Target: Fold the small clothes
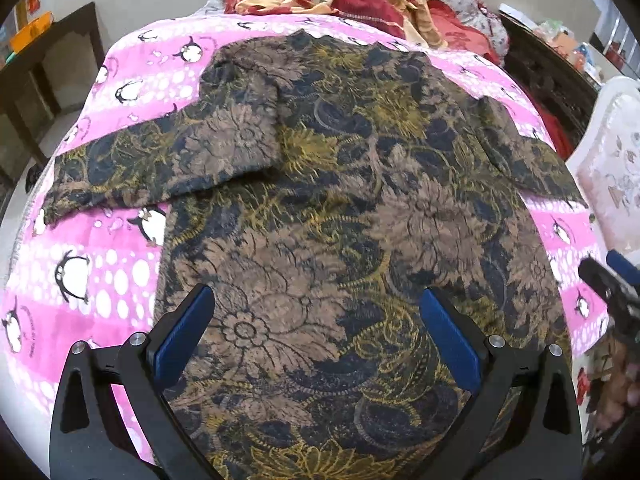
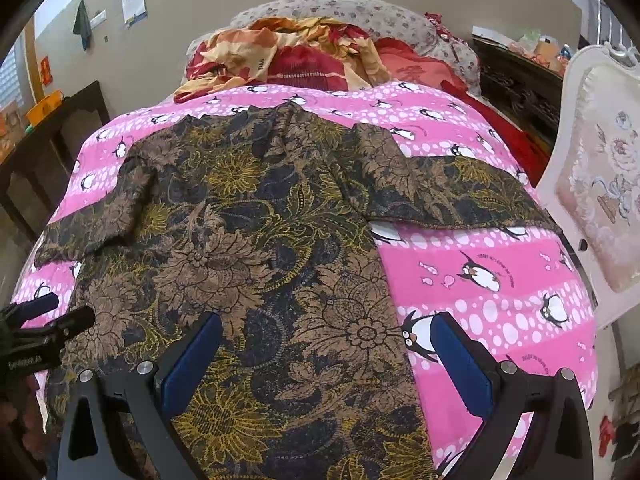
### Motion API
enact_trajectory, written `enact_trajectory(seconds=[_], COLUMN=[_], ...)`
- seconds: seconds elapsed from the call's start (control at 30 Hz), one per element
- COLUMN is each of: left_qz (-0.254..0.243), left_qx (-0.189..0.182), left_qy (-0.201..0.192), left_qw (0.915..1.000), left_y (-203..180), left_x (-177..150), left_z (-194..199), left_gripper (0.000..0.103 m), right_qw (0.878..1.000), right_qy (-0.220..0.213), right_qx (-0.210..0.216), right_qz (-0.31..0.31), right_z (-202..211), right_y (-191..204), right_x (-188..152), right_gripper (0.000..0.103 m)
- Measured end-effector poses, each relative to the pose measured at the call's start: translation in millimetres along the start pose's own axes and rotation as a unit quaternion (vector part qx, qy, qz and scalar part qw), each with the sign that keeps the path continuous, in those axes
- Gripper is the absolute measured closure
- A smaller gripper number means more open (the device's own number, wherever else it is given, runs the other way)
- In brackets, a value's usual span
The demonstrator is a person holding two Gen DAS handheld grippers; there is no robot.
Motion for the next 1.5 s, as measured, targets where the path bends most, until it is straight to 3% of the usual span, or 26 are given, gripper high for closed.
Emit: enact_trajectory(seconds=[0.13, 0.47, 1.27, 1.5], left_qz=[-0.023, -0.016, -0.01, -0.005], left_qx=[0.022, 0.019, 0.01, 0.008], left_qy=[-0.007, -0.031, -0.025, -0.027], left_qw=[0.9995, 0.9992, 0.9996, 0.9996], left_y=[-4.9, -0.3, -0.7, 5.1], left_x=[17.6, 47.4, 39.4, 39.9], left_z=[9.0, 27.8, 21.3, 18.2], left_gripper=[0.0, 0.0, 0.0, 0.0], right_qw=[0.999, 0.999, 0.999, 0.999], right_qy=[0.011, -0.003, 0.006, -0.001], right_qx=[0.036, 0.035, 0.047, 0.025], right_qz=[0.001, 0.009, 0.012, 0.023], right_z=[6.1, 24.3, 17.7, 14.4], right_y=[-4.1, -15.0, -10.0, -1.5], right_x=[18.4, 55.3, 47.5, 48.9], right_gripper=[0.0, 0.0, 0.0, 0.0])
Point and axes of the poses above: each gripper's, at about its wrist camera, not at the fingertips, and z roughly against the way its jaws point, y to its left, x to its top, the point moved 1 cm from there along -z, roughly the way its jaws point, and after that the axes turned 4 degrees about z, right-handed, at the moved point
